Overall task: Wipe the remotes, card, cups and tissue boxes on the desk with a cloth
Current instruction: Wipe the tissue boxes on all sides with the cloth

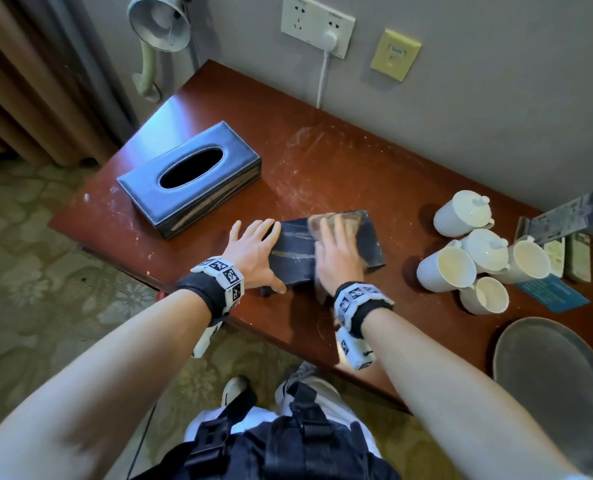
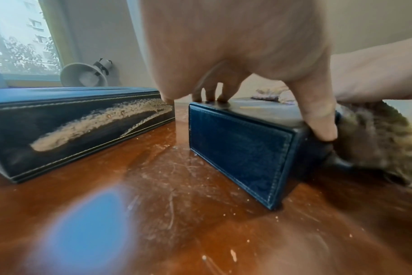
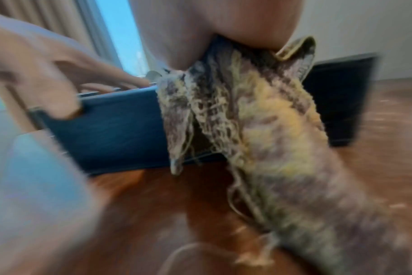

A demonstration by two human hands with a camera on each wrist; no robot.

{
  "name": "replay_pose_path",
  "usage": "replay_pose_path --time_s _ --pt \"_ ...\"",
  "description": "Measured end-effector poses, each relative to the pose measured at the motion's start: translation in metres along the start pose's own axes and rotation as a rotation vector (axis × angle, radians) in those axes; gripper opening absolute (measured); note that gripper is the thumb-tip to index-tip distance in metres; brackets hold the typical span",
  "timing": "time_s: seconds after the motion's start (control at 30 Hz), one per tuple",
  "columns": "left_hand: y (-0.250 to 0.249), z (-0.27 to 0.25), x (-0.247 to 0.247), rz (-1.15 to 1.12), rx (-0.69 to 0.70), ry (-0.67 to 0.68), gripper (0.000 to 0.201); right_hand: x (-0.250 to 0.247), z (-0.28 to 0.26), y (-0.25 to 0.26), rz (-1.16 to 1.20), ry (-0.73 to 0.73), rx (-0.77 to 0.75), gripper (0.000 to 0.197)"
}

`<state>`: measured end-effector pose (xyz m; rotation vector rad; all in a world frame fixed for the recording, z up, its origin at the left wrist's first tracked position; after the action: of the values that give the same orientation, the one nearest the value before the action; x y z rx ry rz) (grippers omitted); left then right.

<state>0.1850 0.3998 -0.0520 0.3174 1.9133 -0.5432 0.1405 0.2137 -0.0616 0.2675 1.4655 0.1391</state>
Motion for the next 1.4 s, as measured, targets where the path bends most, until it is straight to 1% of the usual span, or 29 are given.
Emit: replay_pose_path --time_s 0.03,0.1,0.17,0.23,0.27,0.33,0.37,0.43,0.53,0.63,0.7,0.83,0.9,0.97,1.03,1.13,1.23,1.27,1.3,1.33,1.4 --pt "0.0 0.001 0.001 0.003 0.003 -0.003 0.132 0.007 -0.007 0.016 0.013 -0.015 -0.066 0.05" --pt "0.003 0.002 0.003 0.004 0.003 -0.017 0.132 0.021 -0.021 0.031 0.067 0.034 -0.113 0.052" --pt "0.004 0.002 0.003 -0.003 0.006 -0.022 0.132 0.025 -0.018 0.013 0.037 0.077 -0.169 0.049" --pt "0.005 0.001 0.001 -0.014 0.017 -0.016 0.132 0.017 -0.006 -0.027 -0.055 0.081 -0.214 0.044" --pt "0.005 0.0 0.001 -0.025 0.02 -0.021 0.132 0.01 0.002 -0.048 -0.107 0.084 -0.207 0.047" --pt "0.003 0.0 0.001 -0.044 0.018 -0.032 0.132 -0.004 0.014 -0.077 -0.077 0.094 -0.043 0.05" --pt "0.003 0.001 0.001 -0.048 0.017 -0.034 0.131 -0.006 0.017 -0.081 -0.03 0.085 0.041 0.048" --pt "0.004 0.002 0.003 -0.05 0.014 -0.041 0.131 -0.001 0.02 -0.069 0.033 0.004 0.14 0.046" --pt "0.005 0.002 0.004 -0.046 0.02 -0.036 0.131 0.007 0.011 -0.049 0.042 -0.079 0.136 0.043" --pt "0.003 0.002 0.003 -0.035 0.024 -0.03 0.131 0.01 -0.024 -0.036 0.113 -0.126 0.039 0.042" --pt "0.002 0.003 0.002 -0.023 0.025 -0.021 0.13 0.012 -0.045 -0.029 0.174 -0.132 0.018 0.043" --pt "0.0 0.001 0.004 0.009 0.072 -0.011 0.131 0.0 -0.064 -0.034 0.268 -0.073 0.087 0.039" --pt "-0.005 -0.001 0.006 0.023 0.109 0.011 0.132 -0.01 -0.071 -0.048 0.273 -0.085 0.134 0.038" --pt "-0.009 -0.002 0.007 0.043 0.147 0.022 0.133 -0.017 -0.068 -0.062 0.23 -0.089 0.166 0.039" --pt "-0.011 -0.001 0.006 0.061 0.175 0.034 0.133 -0.017 -0.051 -0.072 0.157 -0.047 0.159 0.041" --pt "-0.013 -0.001 0.006 0.087 0.158 0.032 0.133 -0.013 -0.013 -0.073 0.083 -0.025 0.157 0.042" --pt "-0.016 -0.001 0.005 0.113 0.133 0.04 0.133 -0.005 0.008 -0.061 -0.001 -0.076 0.199 0.044" --pt "-0.017 -0.001 0.004 0.124 0.13 0.045 0.133 -0.001 0.006 -0.054 0.018 -0.084 0.195 0.048" --pt "-0.017 -0.001 0.003 0.132 0.126 0.049 0.133 0.002 0.0 -0.045 0.018 -0.078 0.151 0.052" --pt "-0.017 -0.001 0.002 0.137 0.121 0.054 0.132 0.005 -0.01 -0.038 -0.007 -0.052 0.08 0.053" --pt "-0.017 -0.002 0.001 0.144 0.116 0.061 0.132 0.005 -0.034 -0.041 -0.071 -0.014 -0.07 0.047"
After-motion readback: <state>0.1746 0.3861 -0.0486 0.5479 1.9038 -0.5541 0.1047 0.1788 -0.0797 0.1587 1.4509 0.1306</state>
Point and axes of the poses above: each hand's wrist, its own z-axis towards the middle knuckle, its own x-axis out of the palm, y = z × x, the point moved 1 cm from there along z, towards the middle knuckle, and after that the axes turned 4 degrees about -y, right-handed, at the moved point
